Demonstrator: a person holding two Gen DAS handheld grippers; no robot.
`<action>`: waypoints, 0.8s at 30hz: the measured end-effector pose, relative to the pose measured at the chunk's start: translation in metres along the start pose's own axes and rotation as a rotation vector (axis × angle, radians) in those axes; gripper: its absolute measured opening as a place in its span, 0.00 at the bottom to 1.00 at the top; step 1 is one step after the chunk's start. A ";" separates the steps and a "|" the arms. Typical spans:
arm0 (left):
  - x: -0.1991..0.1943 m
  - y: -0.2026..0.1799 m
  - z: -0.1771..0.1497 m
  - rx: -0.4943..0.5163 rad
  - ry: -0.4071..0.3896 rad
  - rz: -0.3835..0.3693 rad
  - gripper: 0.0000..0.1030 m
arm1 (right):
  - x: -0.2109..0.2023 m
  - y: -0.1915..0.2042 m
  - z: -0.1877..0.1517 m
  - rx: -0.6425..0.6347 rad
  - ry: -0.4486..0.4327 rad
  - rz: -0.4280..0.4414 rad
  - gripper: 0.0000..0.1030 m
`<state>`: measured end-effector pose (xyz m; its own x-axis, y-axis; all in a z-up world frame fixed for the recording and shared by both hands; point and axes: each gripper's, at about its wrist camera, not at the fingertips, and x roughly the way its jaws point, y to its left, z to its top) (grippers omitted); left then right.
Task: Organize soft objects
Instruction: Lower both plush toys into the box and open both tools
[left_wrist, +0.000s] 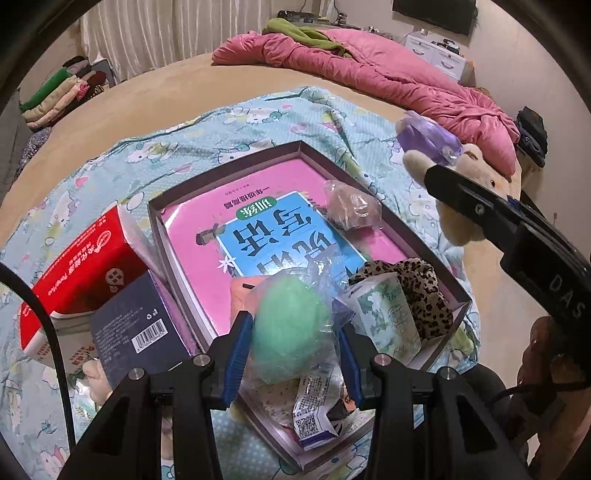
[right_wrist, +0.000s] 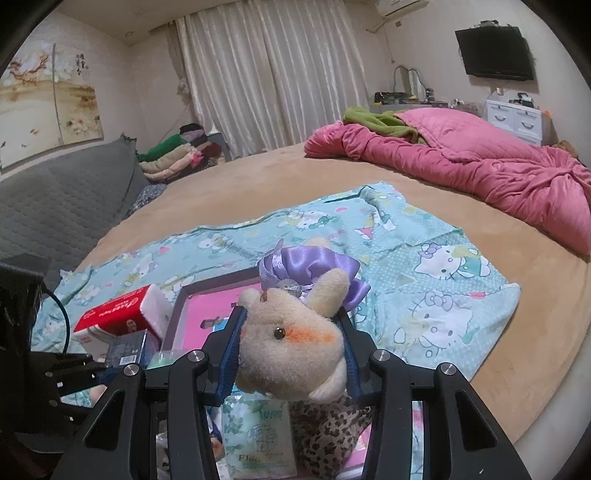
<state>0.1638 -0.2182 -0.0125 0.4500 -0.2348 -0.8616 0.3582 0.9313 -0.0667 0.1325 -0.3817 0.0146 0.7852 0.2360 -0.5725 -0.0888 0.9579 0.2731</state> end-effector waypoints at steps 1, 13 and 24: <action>0.002 0.000 0.000 -0.003 0.003 -0.001 0.43 | 0.004 0.001 -0.001 -0.004 0.015 0.002 0.46; 0.017 0.005 -0.004 -0.018 0.028 -0.012 0.43 | 0.048 0.008 -0.017 -0.033 0.139 0.021 0.46; 0.021 0.004 -0.006 -0.015 0.029 -0.010 0.43 | 0.068 0.003 -0.032 -0.019 0.218 0.024 0.46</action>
<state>0.1701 -0.2178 -0.0341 0.4226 -0.2363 -0.8750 0.3498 0.9331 -0.0830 0.1656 -0.3573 -0.0485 0.6315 0.2870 -0.7203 -0.1190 0.9539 0.2757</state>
